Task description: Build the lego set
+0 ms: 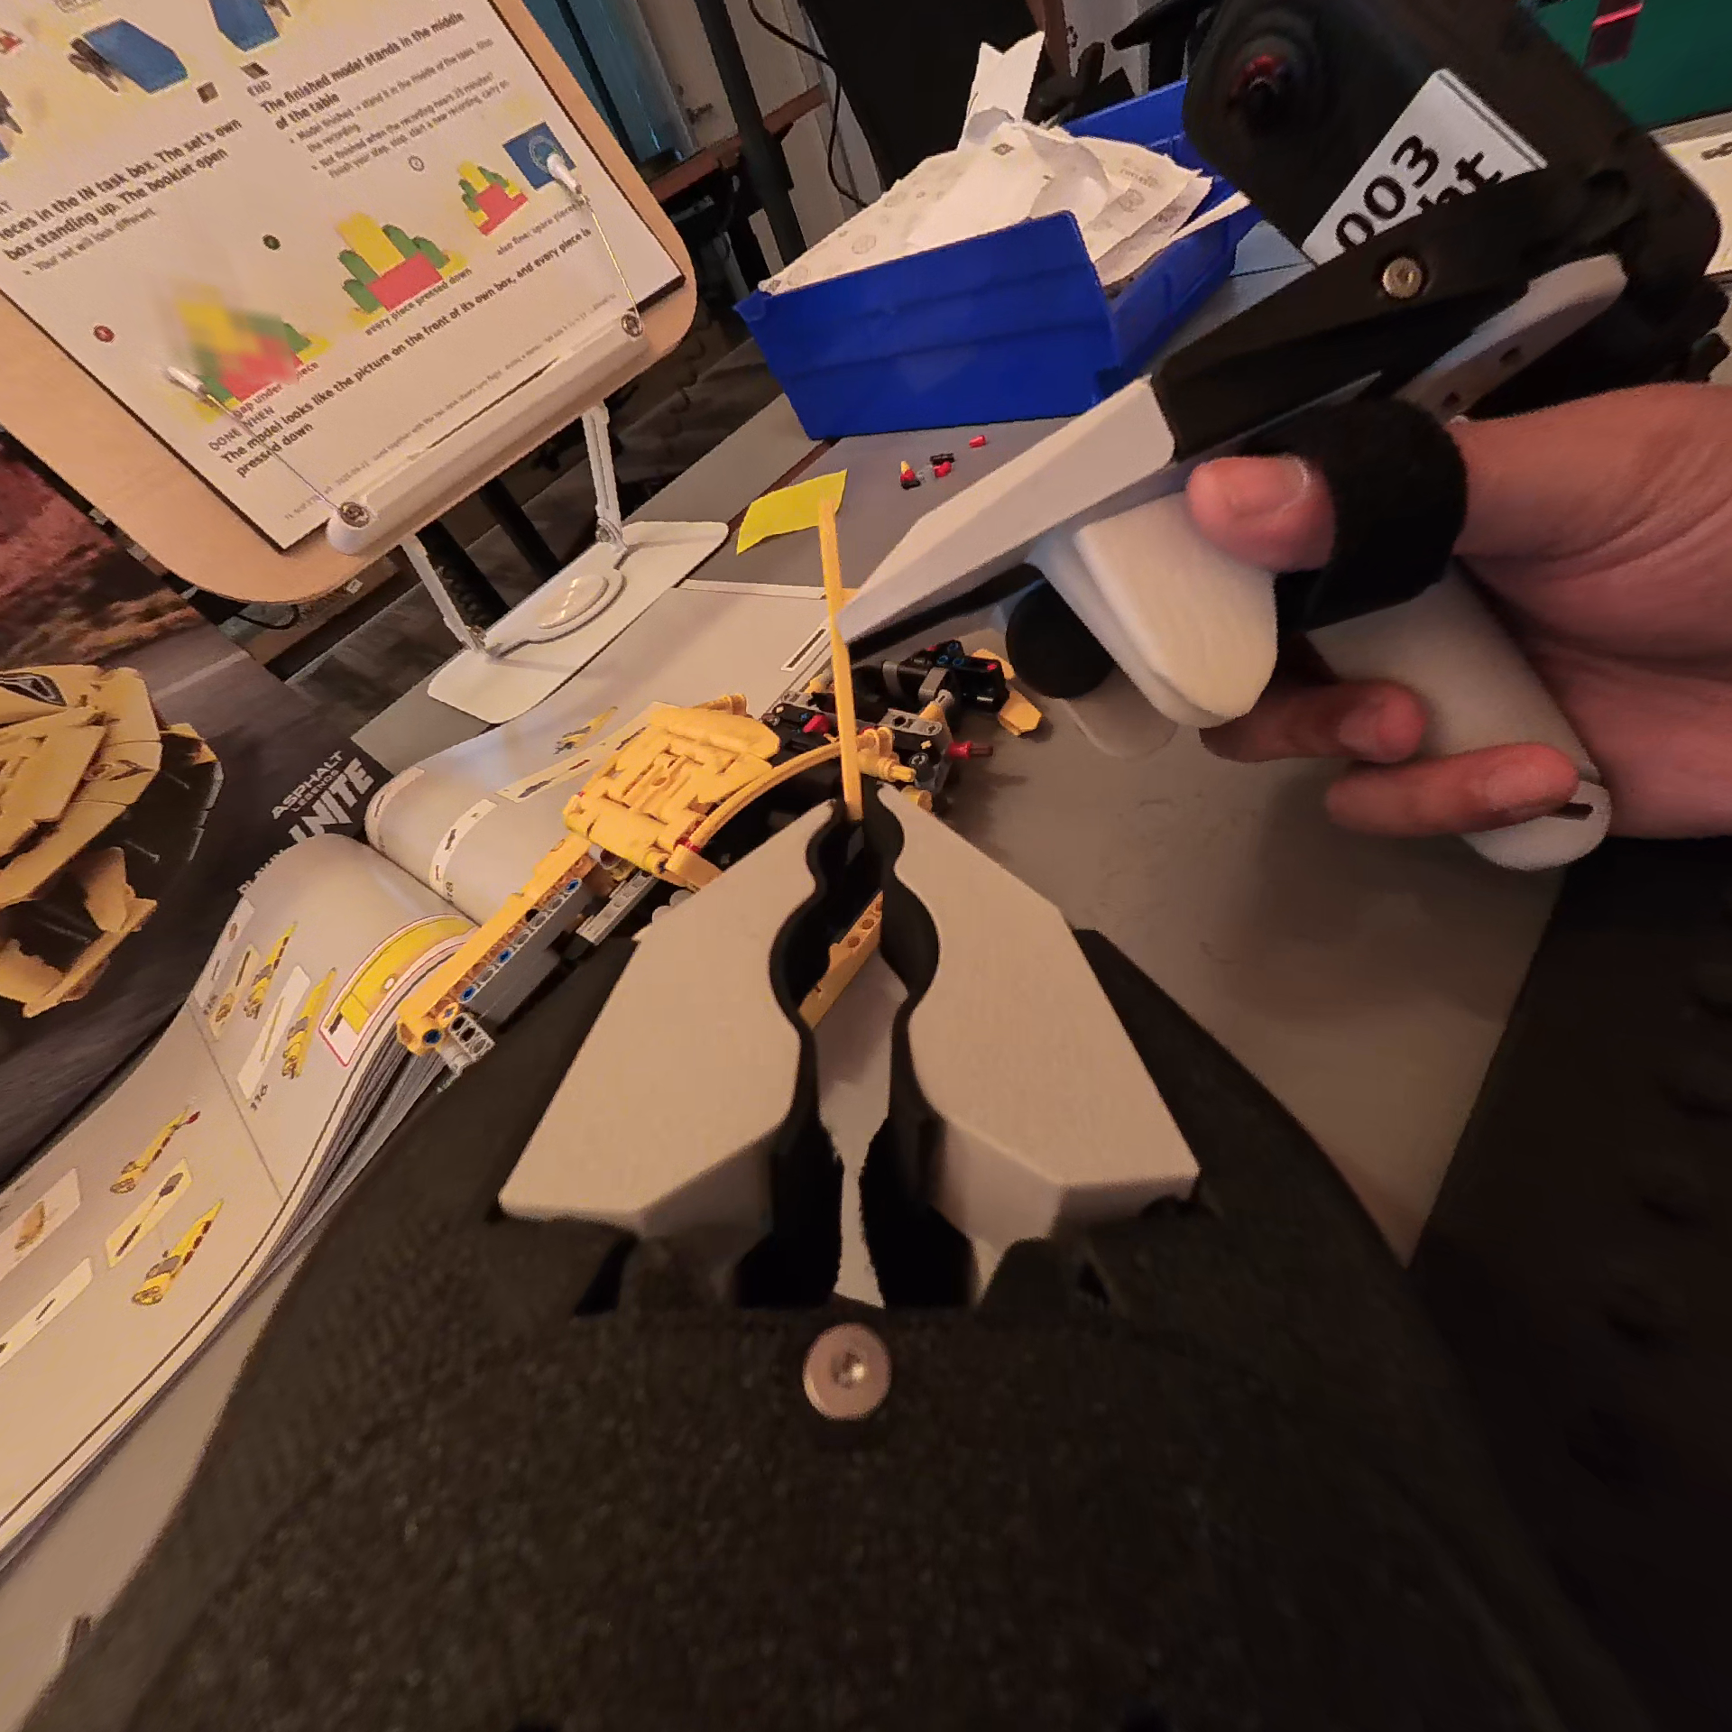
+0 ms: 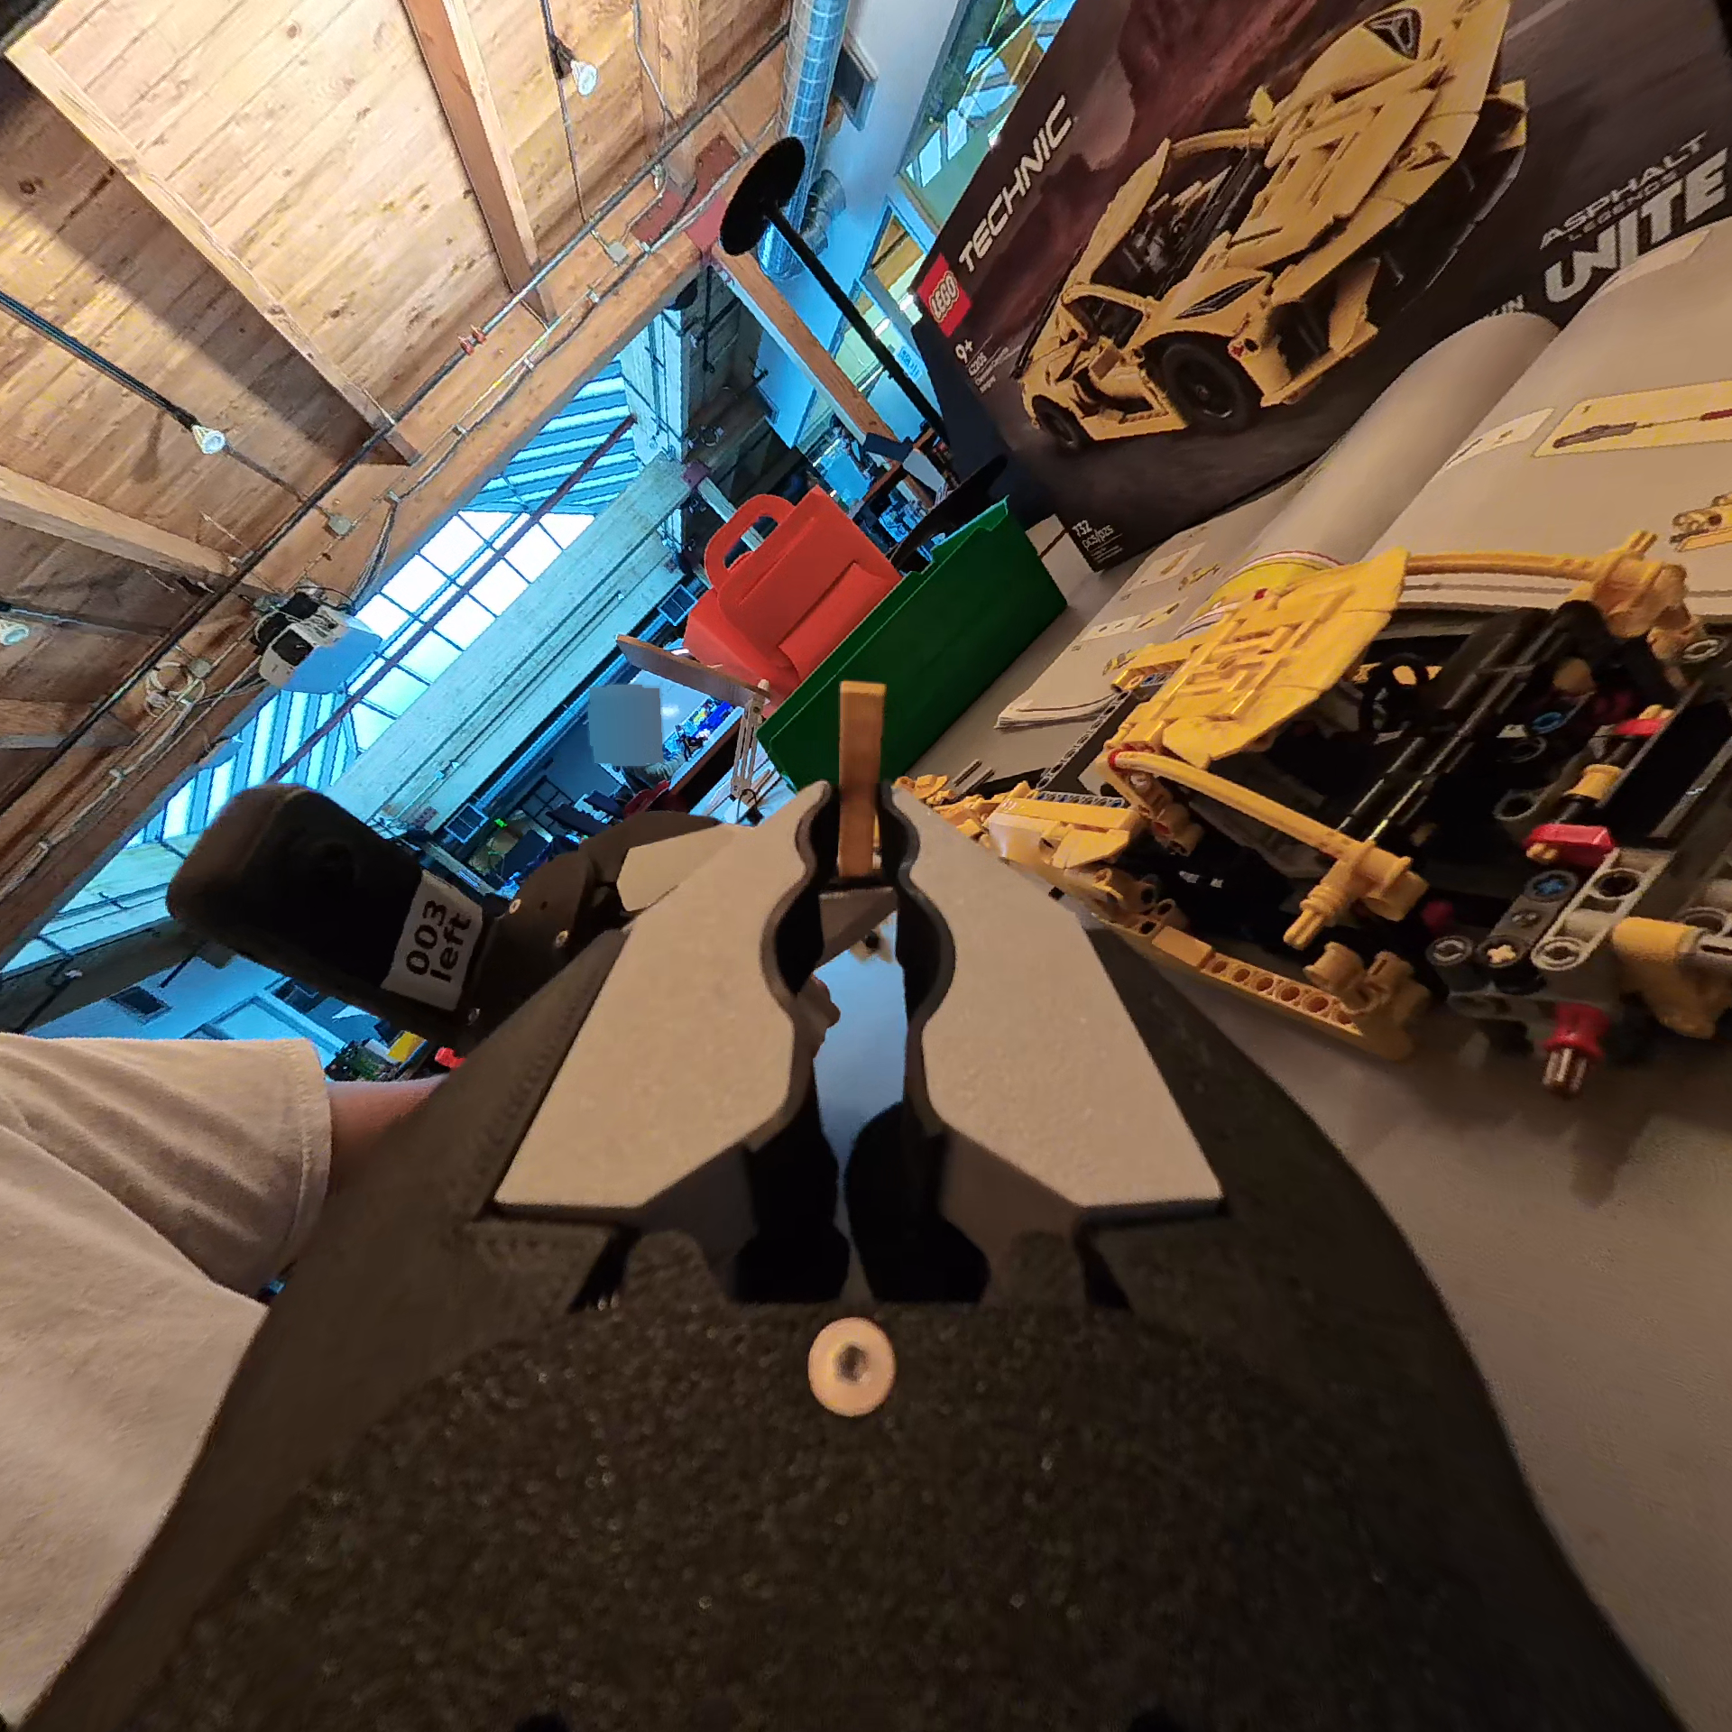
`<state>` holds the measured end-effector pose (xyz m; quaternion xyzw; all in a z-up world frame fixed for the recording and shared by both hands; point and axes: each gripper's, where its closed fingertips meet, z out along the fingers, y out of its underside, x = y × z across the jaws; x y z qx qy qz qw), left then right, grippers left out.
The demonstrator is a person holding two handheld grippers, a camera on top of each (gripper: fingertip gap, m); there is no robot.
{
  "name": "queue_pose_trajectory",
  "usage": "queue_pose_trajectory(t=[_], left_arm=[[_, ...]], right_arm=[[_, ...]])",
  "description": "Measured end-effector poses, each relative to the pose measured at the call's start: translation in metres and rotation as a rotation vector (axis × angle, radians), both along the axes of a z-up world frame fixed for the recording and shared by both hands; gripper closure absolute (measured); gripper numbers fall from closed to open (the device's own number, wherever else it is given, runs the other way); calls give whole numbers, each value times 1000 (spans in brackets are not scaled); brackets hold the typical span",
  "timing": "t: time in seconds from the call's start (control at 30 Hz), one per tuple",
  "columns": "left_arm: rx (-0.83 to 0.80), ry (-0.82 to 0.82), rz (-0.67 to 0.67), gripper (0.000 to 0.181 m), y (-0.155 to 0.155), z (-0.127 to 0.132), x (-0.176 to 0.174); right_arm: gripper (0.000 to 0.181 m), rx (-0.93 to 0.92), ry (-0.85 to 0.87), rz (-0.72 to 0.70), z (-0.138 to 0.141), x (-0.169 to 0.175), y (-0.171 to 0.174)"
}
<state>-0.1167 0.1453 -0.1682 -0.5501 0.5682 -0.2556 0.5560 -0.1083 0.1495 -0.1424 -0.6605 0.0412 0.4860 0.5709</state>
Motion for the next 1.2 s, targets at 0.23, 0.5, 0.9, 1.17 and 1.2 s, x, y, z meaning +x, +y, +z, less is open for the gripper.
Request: queue_pose_trajectory(t=[0.23,0.5,0.9,1.17,1.2], left_arm=[[36,8,-21,179,-5,-2,1],[4,14,12,179,1,-2,0],[-27,33,-10,179,-8,-9,5],[124,76,-197,155,-34,-19,3],[153,101,-220,156,-29,-22,-5]], right_arm=[[176,2,-28,14,-1,0,-3],[175,-14,-2,10,-3,0,0],[175,-14,32,-15,-1,7,1],[176,-36,-104,13,-8,3,-2],[175,-59,-126,25,-12,6,-2]])
